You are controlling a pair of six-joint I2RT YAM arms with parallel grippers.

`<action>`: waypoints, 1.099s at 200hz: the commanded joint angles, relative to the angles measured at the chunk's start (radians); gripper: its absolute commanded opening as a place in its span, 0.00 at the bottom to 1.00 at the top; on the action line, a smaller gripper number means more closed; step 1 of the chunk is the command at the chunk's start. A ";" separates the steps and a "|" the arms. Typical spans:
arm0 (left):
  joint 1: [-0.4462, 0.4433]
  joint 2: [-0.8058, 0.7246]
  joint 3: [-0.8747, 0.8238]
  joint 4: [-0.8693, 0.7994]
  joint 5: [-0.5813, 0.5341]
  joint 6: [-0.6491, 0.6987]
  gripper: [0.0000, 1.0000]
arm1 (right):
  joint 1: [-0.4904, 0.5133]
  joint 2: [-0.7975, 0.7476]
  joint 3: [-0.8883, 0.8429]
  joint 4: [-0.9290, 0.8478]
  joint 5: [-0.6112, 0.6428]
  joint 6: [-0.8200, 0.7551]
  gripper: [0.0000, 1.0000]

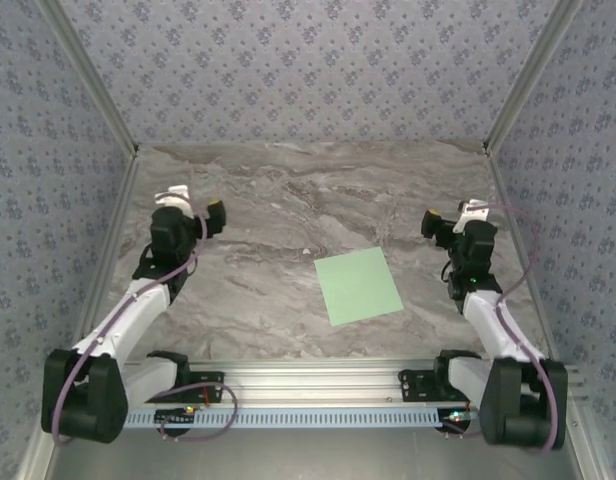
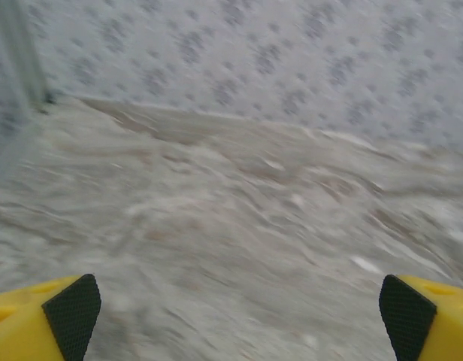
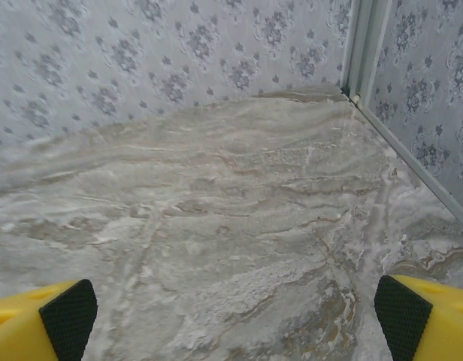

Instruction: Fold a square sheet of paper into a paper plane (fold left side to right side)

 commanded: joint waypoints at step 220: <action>-0.823 1.055 0.892 -0.769 0.040 -0.142 0.98 | 0.227 -0.284 0.070 -0.727 0.110 0.175 1.00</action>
